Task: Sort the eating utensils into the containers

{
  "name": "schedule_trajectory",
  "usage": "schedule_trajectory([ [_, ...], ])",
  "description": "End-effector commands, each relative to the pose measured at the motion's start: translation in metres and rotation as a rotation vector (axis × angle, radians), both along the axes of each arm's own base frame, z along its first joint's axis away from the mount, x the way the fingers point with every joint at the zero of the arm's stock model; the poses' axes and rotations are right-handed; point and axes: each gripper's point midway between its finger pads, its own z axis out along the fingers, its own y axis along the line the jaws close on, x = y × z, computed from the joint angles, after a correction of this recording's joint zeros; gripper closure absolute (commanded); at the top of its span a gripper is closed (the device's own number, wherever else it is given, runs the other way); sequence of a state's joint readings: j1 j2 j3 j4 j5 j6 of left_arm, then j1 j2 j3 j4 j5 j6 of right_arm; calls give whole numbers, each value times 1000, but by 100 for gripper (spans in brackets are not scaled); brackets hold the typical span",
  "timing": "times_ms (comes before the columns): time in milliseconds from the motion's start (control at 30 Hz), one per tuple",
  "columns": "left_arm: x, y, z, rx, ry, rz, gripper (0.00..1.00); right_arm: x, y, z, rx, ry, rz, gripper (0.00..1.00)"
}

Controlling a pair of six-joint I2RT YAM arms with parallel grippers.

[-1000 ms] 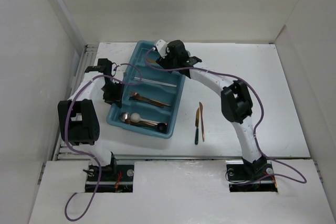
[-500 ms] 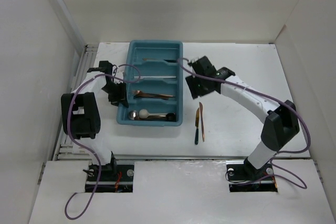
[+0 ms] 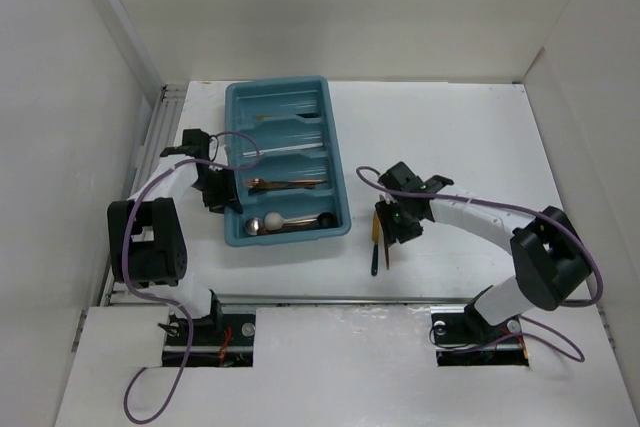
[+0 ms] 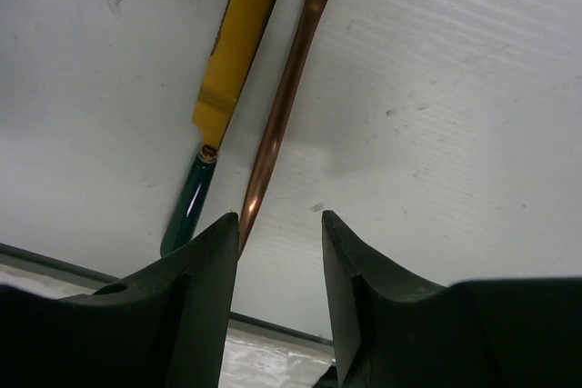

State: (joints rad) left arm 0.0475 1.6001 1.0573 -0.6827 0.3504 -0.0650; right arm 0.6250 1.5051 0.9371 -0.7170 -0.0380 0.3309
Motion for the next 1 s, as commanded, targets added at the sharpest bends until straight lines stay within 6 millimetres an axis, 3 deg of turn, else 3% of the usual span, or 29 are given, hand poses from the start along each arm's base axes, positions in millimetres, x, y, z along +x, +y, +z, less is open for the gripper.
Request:
schedule_trajectory([
  [0,1,11,5,34,-23,69,100,5,18,1,93,-57,-20,53],
  [167,2,19,0,57,16,94,100,8,22,-18,79,-24,-53,54],
  [300,17,27,0,95,11,78,100,20,22,-25,35,-43,-108,60],
  [367,29,33,0,142,16,39,100,15,13,-37,-37,4,-129,65],
  [467,30,41,-4,181,47,-1,100,10,3,-48,-104,44,-167,69],
  [533,27,42,-7,183,61,-25,100,8,-1,-51,-128,54,-185,75],
  [633,24,42,-7,188,48,-46,100,8,-3,-54,-141,55,-187,96],
  [700,24,43,-3,194,21,-59,100,10,-6,-54,-162,51,-190,100],
  [833,22,48,-3,217,17,-126,100,34,-9,-24,-195,-54,-144,100],
  [967,7,56,-13,258,85,-286,100,74,-8,25,-231,-222,-87,100],
])
